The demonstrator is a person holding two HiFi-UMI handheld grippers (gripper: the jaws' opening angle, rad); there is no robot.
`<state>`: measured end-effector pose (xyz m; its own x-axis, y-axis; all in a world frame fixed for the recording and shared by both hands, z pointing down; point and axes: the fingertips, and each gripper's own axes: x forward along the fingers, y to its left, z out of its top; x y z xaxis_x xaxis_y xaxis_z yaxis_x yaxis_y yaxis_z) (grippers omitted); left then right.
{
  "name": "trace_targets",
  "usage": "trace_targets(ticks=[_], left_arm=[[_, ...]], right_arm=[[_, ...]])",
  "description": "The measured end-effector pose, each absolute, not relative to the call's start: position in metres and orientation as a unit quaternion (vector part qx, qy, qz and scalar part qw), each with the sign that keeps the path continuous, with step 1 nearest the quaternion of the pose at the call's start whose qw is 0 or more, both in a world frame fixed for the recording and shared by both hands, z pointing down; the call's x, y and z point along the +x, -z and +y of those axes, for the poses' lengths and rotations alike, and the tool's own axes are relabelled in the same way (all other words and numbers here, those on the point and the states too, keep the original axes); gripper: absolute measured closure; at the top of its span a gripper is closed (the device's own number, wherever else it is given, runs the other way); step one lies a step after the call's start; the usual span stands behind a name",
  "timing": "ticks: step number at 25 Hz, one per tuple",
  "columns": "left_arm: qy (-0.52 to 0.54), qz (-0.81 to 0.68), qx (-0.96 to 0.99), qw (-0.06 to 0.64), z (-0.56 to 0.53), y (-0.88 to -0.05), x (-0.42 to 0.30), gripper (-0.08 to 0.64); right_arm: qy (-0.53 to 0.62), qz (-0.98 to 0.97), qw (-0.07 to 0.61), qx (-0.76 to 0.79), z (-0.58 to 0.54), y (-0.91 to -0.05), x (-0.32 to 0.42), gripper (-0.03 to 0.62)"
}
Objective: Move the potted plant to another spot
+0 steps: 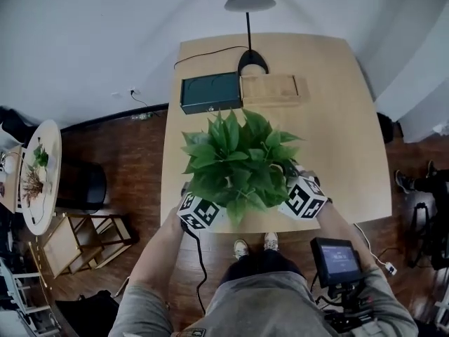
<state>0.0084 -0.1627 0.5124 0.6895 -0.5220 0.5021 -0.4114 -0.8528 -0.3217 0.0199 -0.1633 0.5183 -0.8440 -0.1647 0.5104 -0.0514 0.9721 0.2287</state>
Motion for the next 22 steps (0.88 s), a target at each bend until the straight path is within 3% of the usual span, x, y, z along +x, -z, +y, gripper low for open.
trace_targets(ticks=[10,22], left_arm=[[0.293,0.287,-0.901,0.139,-0.16,-0.444,0.009,0.152],[0.298,0.334,-0.884,0.13,-0.144,-0.425,-0.01,0.152]], right_arm=[[0.152,-0.958,0.24,0.046,-0.164,-0.448,0.019,0.172],[0.167,-0.959,0.227,-0.01,-0.148,-0.434,-0.003,0.173]])
